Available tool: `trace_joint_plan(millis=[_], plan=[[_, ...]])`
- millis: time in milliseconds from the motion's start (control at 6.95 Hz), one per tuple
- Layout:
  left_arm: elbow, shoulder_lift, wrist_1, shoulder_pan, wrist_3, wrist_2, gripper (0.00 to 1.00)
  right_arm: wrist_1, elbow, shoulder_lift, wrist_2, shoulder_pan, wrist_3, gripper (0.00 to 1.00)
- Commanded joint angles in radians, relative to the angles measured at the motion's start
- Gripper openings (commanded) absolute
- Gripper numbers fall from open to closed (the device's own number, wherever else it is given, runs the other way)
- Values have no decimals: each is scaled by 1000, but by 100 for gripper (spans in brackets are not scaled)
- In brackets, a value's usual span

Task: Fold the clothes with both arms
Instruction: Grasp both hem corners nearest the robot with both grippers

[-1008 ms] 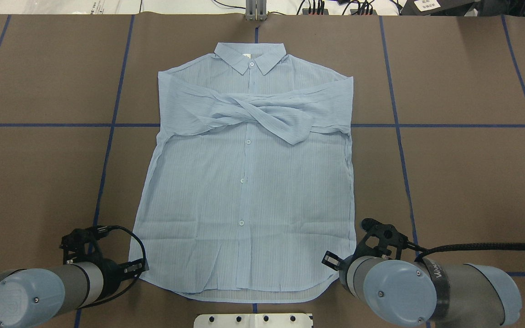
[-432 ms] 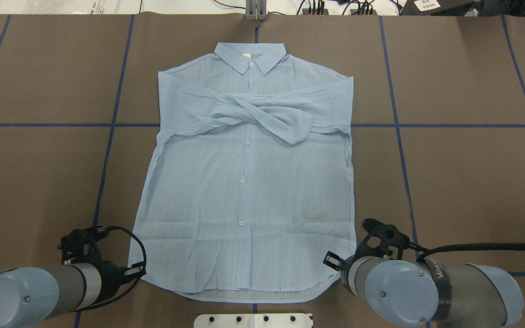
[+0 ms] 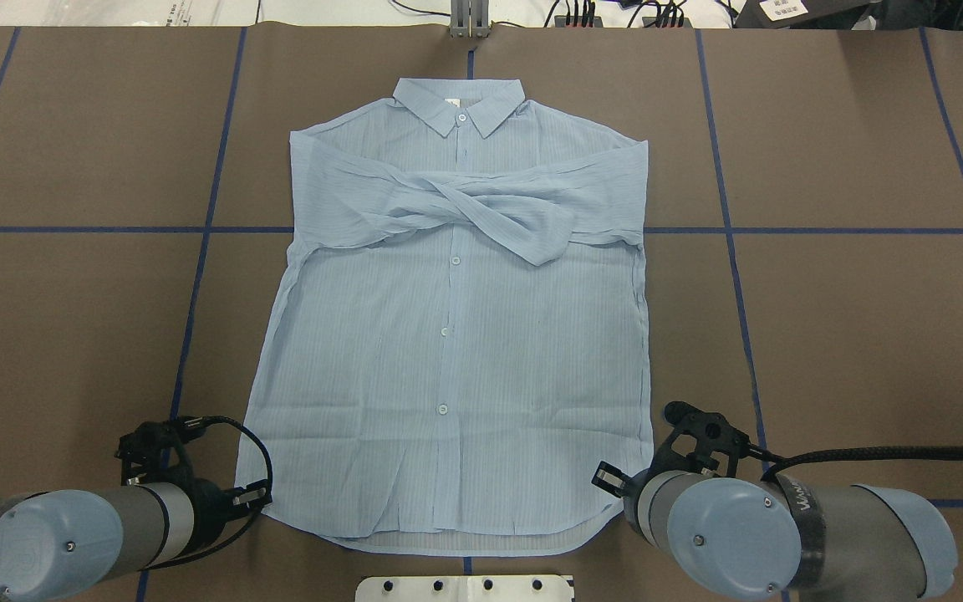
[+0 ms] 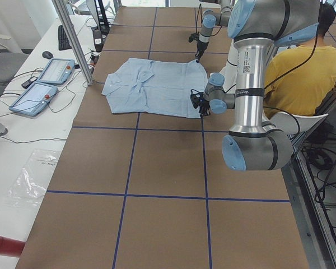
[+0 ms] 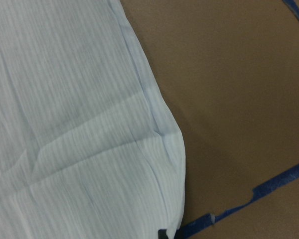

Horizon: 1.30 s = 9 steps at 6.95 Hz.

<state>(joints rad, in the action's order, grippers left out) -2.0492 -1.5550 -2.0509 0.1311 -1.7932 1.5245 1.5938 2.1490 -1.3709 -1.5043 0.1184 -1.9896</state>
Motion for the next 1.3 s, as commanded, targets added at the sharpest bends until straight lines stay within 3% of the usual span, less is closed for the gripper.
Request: trace_joint_plan(millis=[0,432,864,1008,1152], plan=[[-5,-16,37,4,0,2,50,0,0,0,4,0,0,0],[-31,-16,124,11,2,2,49,0,-1,0,4,0,-2,0],[-17,-17,130,8,0,3,49,0,-3,-2,6,0,-3,0],[-20,-16,130,8,0,3,45,0,-6,-4,7,0,-5,0],[-20,-16,130,10,0,3,29,0,-6,-2,7,0,-5,0]])
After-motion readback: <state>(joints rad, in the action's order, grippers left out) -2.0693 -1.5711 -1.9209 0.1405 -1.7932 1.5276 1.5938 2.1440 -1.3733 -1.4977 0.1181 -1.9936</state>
